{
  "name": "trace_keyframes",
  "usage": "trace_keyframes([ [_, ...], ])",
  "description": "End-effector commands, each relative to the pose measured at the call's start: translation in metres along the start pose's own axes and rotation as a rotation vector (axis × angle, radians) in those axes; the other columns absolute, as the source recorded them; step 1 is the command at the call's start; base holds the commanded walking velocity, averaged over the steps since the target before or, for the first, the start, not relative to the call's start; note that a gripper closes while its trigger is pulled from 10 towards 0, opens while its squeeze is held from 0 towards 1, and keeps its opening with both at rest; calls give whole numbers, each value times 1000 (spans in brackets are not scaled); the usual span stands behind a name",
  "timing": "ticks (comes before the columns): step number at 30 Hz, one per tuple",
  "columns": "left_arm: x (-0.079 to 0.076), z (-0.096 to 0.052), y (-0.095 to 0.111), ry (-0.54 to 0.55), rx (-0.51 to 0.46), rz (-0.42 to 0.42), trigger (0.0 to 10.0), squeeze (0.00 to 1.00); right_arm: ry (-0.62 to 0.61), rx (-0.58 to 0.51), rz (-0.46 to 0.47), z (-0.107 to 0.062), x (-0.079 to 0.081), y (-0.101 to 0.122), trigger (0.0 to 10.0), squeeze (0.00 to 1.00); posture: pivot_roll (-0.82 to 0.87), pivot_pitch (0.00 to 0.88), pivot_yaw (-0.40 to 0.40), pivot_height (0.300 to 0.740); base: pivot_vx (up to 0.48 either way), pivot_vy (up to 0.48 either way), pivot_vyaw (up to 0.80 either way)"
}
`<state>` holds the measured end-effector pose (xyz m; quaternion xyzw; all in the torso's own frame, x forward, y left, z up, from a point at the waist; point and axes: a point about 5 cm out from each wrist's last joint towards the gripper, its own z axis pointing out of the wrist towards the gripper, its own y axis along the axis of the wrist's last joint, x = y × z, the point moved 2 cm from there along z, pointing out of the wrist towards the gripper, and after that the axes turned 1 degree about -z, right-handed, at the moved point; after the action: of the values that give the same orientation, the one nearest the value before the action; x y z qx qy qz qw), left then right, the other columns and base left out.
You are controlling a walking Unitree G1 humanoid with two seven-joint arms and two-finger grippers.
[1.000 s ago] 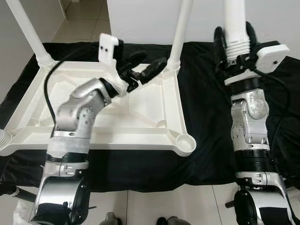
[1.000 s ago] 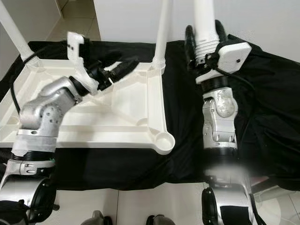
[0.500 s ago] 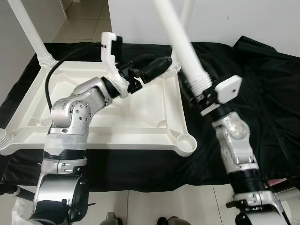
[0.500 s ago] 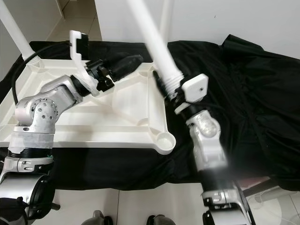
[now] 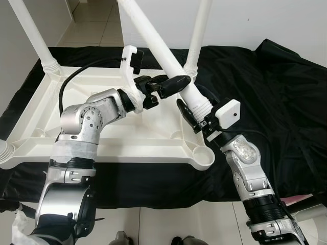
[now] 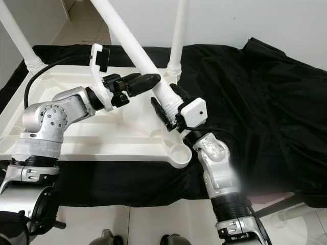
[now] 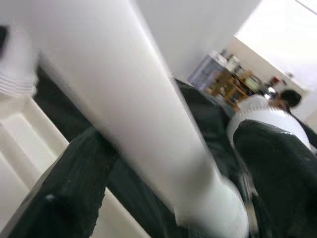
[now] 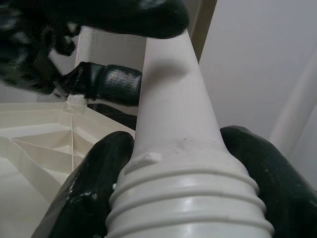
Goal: Building children table
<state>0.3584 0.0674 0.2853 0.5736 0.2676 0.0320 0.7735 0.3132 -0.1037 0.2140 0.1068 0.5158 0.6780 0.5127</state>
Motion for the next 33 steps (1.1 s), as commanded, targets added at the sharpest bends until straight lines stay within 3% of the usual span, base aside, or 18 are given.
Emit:
trace_keyframes([
  [1, 0, 3, 4, 6, -11, -27, 10000, 0, 26, -5, -10, -2, 7, 0, 10000, 0, -71, 96, 31, 740, 0, 0, 0],
  [3, 4, 4, 6, 26, -20, -49, 10000, 0, 30, 1, -6, -4, 10, -1, 10000, 0, -72, 96, 31, 740, 0, 0, 0],
  [6, 32, 1, 20, 186, -89, -188, 10000, 0, 49, 22, 14, -13, 24, -5, 10000, 0, -75, 97, 32, 740, 0, 0, 0],
  [11, 46, -3, 23, 275, -98, -204, 10000, 0, 49, 37, 11, -17, 26, -7, 10000, 0, -78, 99, 31, 740, 0, 0, 0],
  [16, 66, -13, 22, 408, -91, -274, 10000, 0, 41, 67, -3, -26, 24, -11, 10000, 0, -86, 98, 33, 740, 0, 0, 0],
  [22, 68, -15, 23, 409, -101, -303, 10000, 0, 30, 80, -12, -28, 20, -13, 10000, 0, -90, 97, 34, 740, 0, 0, 0],
  [23, 68, -14, 25, 402, -111, -309, 9686, 0, 24, 83, -10, -27, 20, -14, 10000, 0, -88, 96, 32, 740, 0, 0, 0],
  [24, 68, -14, 26, 400, -120, -315, 5725, 0, 21, 84, -10, -27, 20, -14, 10000, 0, -87, 96, 32, 740, 0, 0, 0],
  [25, 68, -14, 26, 400, -120, -315, 5725, 0, 21, 84, -10, -27, 20, -14, 10000, 0, -87, 96, 32, 740, 0, 0, 0],
  [26, 69, -15, 27, 403, -127, -316, 1882, 0, 21, 86, -10, -27, 20, -14, 10000, 0, -86, 95, 31, 740, 0, 0, 0],
  [27, 69, -15, 29, 397, -141, -318, 0, 0, 23, 89, -12, -27, 20, -15, 10000, 0, -84, 95, 30, 740, 0, 0, 0],
  [33, 69, -15, 35, 386, -162, -311, 0, 0, 18, 98, 1, -27, 19, -16, 10000, 0, -81, 96, 27, 740, 0, 0, 0],
])
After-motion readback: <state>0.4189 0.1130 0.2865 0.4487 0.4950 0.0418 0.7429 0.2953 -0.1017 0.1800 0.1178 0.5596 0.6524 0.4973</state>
